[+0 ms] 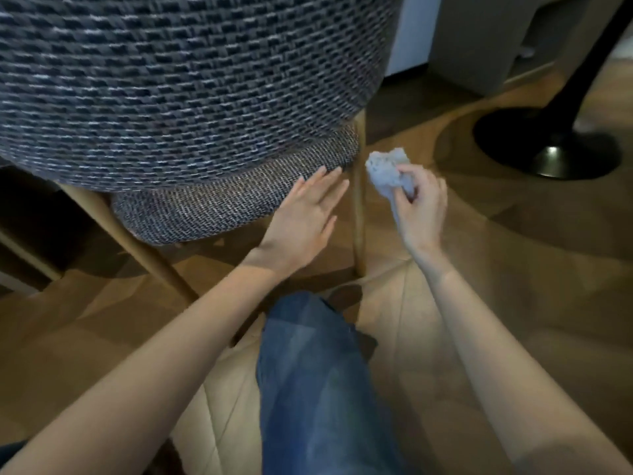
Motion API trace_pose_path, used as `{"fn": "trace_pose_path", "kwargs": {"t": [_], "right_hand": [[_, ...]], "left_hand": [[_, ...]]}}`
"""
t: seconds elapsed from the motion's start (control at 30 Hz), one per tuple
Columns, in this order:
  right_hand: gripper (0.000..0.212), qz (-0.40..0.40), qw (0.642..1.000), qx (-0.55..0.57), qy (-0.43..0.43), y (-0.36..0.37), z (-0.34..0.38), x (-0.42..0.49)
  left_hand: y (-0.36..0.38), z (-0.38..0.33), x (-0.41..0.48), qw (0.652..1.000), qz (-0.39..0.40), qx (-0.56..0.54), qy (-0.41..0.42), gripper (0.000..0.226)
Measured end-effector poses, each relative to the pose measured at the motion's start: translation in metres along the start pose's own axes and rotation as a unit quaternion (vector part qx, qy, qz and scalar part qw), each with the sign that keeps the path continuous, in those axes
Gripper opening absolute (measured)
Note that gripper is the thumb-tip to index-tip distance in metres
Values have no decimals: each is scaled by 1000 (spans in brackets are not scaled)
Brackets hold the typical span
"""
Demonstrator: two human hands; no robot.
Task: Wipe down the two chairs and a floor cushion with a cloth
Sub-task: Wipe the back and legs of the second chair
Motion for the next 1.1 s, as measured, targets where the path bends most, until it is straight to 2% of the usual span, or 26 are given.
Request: {"fn": "trace_pose_path", "kwargs": {"t": [0.13, 0.27, 0.4, 0.63, 0.77, 0.83, 0.9, 0.93, 1.0, 1.07, 1.1], "right_hand": [[28, -35, 999, 19, 7, -3, -10, 36], [21, -54, 989, 138, 19, 6, -11, 73], [18, -46, 970, 237, 38, 42, -7, 103], [11, -117, 978, 170, -20, 69, -8, 113], [12, -73, 985, 150, 53, 97, -68, 85], [16, -26, 981, 164, 105, 115, -101, 64], [17, -19, 974, 179, 140, 122, -116, 55], [16, -29, 975, 179, 130, 120, -112, 58], [16, -48, 982, 176, 50, 112, -82, 68], [22, -31, 984, 175, -26, 116, -58, 75], [26, -16, 985, 169, -33, 120, -55, 75]], "left_hand": [[0, 16, 28, 999, 19, 48, -19, 62], [5, 39, 54, 997, 41, 47, -54, 59], [12, 43, 61, 997, 27, 49, -45, 57], [14, 41, 59, 996, -8, 79, -32, 56], [16, 41, 59, 995, -13, 93, -38, 56], [17, 41, 60, 994, -15, 106, -37, 56], [17, 40, 60, 993, -20, 112, -34, 56], [17, 40, 60, 993, -22, 112, -31, 56], [17, 40, 60, 993, -25, 111, -26, 56], [17, 40, 61, 994, -28, 104, -24, 55], [17, 40, 60, 994, -29, 98, -25, 55]]}}
Point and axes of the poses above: each hand's wrist, its own x-axis towards the middle knuckle, its own y-axis out of the palm, z = x × y, the point moved 10 cm from there along x, towards the middle knuckle, and after that the axes turned 7 degrees about z, right-handed, at the moved point
